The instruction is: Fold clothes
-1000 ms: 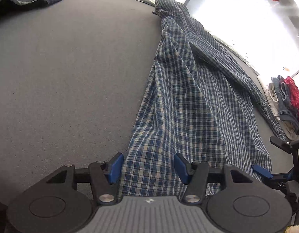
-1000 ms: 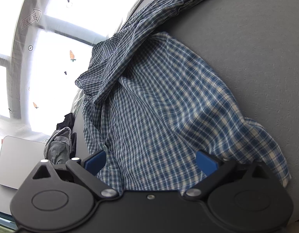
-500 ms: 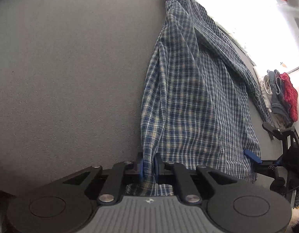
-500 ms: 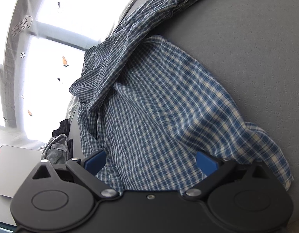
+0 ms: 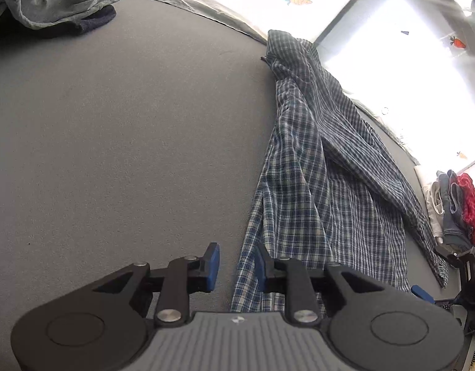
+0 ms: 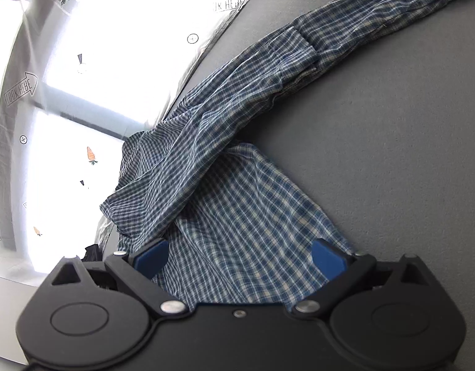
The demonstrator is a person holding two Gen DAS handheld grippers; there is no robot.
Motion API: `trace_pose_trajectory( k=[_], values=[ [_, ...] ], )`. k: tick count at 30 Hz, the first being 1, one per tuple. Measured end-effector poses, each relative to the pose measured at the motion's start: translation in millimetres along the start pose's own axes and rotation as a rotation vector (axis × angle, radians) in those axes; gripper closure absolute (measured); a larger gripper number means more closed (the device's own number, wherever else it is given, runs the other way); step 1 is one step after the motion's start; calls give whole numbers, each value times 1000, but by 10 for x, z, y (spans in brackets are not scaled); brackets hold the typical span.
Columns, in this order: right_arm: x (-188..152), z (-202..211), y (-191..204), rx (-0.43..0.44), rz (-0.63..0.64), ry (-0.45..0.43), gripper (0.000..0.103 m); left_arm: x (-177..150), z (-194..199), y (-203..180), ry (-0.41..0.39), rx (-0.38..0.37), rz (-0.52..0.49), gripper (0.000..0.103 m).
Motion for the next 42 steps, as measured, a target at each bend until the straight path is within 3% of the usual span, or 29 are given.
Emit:
trace_pose_trajectory(
  k=[4,9,19,24,26,31,35,37,38,39,41,42],
  values=[
    [301,-68,45,-84,45,-94,3,285,-216,-34,0,-2,-9,73],
    [781,-239,196,-231,201,-201,3,716,-553,-115,-6,3,-49,66],
    [1557,-791,314,-392,324,-212,4,1583,-1218,-331,-36,-23,-64,58],
    [1653,-949,246,-418,307,-178,7,2029,-1456,-433,-74,-79,-45,51],
    [1659,-1004,233,-425,311,-160,14,2179,-1539,-446,-86,-89,-43,50],
    [1626,-1108,266,-477,375,-147,17,2470,-1797,-422,-99,-55,-46,43],
    [1609,-1205,334,-587,481,-129,17,2631,-1967,-367,-96,-44,-22,43],
    [1604,-1205,337,-591,485,-134,16,2712,-2052,-339,-95,-39,-10,44],
    [1606,-1195,341,-584,479,-141,22,2753,-2094,-325,-94,-36,-4,44],
    [1608,-1172,362,-573,485,-153,42,2793,-2137,-311,-93,-34,2,45],
    [1624,-1146,397,-571,506,-163,73,2863,-2209,-288,-92,-33,10,52],
    [1641,-1129,406,-559,505,-167,78,2879,-2225,-282,-93,-35,9,65]
  ],
)
Point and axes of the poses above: each gripper's, at about its wrist camera, not at the fingertips, and z roughly against the way its jaws point, y to its left, x to its top, the point moved 2 cm from there along -z, roughly the way its jaws point, and after that the axes turned 7 degrees about -x, right-handed, at the moved point
